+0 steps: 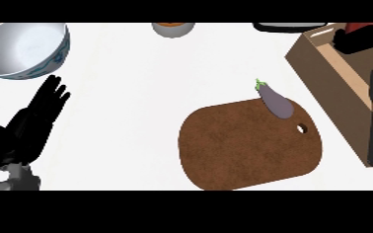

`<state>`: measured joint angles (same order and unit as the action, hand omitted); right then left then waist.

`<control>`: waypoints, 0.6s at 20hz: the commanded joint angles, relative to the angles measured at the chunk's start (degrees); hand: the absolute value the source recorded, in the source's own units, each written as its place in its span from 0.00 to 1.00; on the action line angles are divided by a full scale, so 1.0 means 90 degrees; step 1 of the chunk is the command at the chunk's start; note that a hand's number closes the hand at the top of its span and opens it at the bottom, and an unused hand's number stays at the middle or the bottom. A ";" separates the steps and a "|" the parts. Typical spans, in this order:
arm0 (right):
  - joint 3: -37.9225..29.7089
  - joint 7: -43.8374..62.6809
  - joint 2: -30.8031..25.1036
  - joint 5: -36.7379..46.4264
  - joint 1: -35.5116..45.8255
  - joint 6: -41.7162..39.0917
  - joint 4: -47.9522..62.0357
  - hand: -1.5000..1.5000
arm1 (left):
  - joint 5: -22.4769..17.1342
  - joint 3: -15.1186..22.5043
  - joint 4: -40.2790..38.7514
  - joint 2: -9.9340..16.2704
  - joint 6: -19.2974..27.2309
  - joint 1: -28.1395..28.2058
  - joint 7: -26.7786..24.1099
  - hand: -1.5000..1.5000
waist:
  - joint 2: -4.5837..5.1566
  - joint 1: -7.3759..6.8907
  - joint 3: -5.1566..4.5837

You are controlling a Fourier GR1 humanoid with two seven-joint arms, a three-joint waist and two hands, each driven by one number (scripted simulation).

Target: Pick the bell pepper from the cutting board and place it in the cardboard box

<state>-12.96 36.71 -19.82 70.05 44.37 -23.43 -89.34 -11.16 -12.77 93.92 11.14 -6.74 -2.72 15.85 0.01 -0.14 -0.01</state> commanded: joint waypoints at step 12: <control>-0.0696 -0.1913 -0.0709 -0.0581 -0.0585 0.2231 0.2421 1.00 | 0.0065 0.0069 0.0285 -0.0099 0.0127 -0.0043 0.0271 0.50 | 0.0011 -0.0039 0.0004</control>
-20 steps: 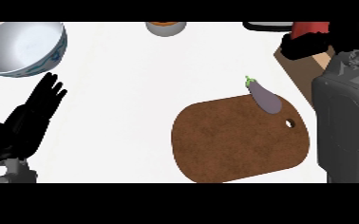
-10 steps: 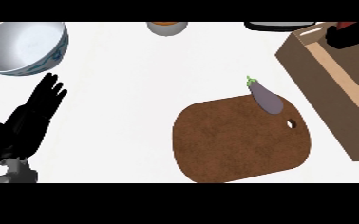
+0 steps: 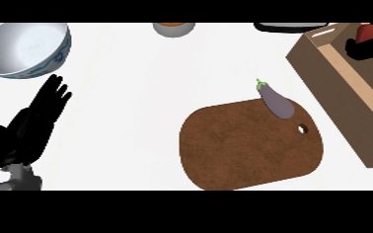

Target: Pick the bell pepper from the cutting board and place it in the cardboard box

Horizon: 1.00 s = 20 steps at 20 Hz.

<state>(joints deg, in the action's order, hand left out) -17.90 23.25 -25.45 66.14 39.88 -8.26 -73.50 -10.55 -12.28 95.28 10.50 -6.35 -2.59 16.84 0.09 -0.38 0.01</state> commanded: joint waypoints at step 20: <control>-0.1436 -0.1693 0.0353 -0.1981 -0.0280 0.1841 0.2074 0.00 | -0.0071 -0.0107 0.0076 0.0014 -0.0159 0.0246 -0.0101 0.50 | -0.0032 0.0051 0.0003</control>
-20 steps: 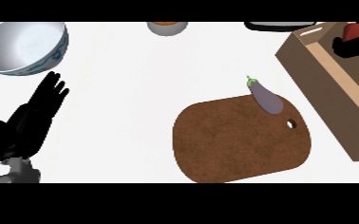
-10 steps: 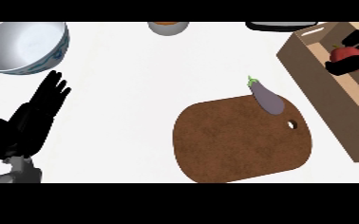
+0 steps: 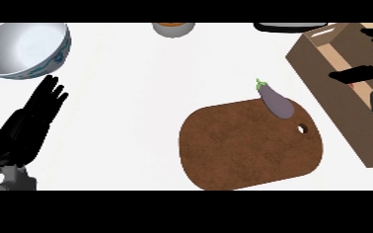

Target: Pick the bell pepper from the cutting board and place it in the cardboard box

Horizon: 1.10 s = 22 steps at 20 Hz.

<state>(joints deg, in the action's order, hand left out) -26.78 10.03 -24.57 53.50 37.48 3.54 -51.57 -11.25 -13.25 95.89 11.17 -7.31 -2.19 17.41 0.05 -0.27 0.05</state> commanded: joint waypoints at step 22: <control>-0.2884 -0.1560 -0.1508 -0.4351 -0.2004 -0.1197 -0.0769 0.00 | 0.0133 0.0149 0.0314 -0.0253 0.0027 0.0357 -0.0126 0.50 | -0.0010 0.0025 -0.0001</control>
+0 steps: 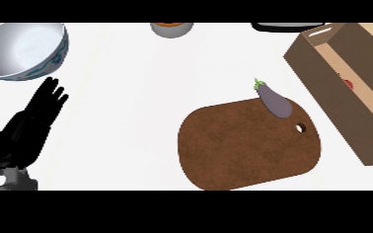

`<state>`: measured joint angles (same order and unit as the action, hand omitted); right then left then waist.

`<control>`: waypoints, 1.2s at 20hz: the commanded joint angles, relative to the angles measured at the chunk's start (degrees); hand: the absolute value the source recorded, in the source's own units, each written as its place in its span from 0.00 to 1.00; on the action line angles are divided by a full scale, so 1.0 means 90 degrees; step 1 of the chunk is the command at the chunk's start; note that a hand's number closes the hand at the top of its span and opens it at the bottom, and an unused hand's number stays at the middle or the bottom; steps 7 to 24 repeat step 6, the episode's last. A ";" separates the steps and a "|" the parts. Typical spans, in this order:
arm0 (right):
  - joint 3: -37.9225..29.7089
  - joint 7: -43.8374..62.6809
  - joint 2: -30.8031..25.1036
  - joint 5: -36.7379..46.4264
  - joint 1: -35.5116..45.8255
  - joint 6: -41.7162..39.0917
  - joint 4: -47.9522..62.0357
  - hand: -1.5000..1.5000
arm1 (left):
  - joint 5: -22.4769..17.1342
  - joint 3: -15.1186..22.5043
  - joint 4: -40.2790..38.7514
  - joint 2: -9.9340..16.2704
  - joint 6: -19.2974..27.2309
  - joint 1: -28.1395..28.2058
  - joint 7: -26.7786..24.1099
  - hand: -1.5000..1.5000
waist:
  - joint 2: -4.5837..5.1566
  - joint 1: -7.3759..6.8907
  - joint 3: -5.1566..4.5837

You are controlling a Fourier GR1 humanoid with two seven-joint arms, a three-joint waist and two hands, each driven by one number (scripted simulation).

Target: Pick the bell pepper from the cutting board and place it in the cardboard box

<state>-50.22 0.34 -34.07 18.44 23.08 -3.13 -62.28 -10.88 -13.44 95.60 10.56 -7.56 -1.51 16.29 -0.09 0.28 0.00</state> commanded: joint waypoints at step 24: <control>-0.0150 -0.1079 -0.0770 -0.0700 -0.0738 -0.0425 0.1023 0.00 | -0.0075 -0.0102 -0.0167 0.0077 -0.0025 -0.0278 0.0099 0.50 | 0.0019 -0.0037 0.0004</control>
